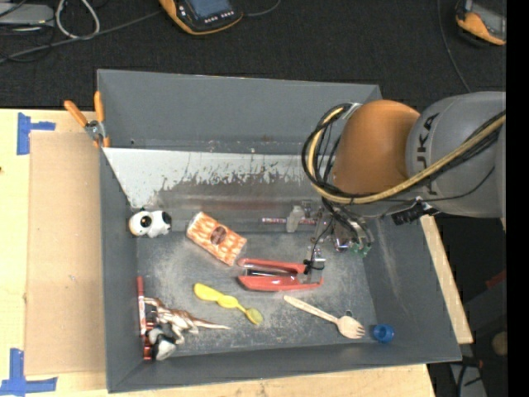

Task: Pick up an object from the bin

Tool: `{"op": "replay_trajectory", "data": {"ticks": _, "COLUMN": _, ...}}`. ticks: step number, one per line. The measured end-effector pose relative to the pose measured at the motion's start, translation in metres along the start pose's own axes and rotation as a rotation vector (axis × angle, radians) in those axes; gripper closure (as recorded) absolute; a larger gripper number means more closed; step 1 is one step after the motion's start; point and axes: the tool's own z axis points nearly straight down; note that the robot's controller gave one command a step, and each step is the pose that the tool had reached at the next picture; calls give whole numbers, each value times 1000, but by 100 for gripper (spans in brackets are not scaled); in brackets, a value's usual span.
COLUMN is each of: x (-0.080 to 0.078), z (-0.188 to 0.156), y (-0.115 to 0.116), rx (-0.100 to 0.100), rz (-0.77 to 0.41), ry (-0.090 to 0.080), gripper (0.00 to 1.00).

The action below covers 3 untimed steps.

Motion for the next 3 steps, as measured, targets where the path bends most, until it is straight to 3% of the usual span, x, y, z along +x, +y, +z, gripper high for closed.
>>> {"op": "replay_trajectory", "data": {"ticks": 1, "x": -2, "z": -4, "y": 0, "rx": 0, "rz": 0, "ry": -7, "gripper": 0}}
{"op": "replay_trajectory", "data": {"ticks": 2, "x": 15, "z": 59, "y": -13, "rx": -3, "rz": -28, "ry": 7, "gripper": 0}}
{"op": "replay_trajectory", "data": {"ticks": 3, "x": 13, "z": 5, "y": -14, "rx": -2, "rz": 156, "ry": -20, "gripper": 0}}
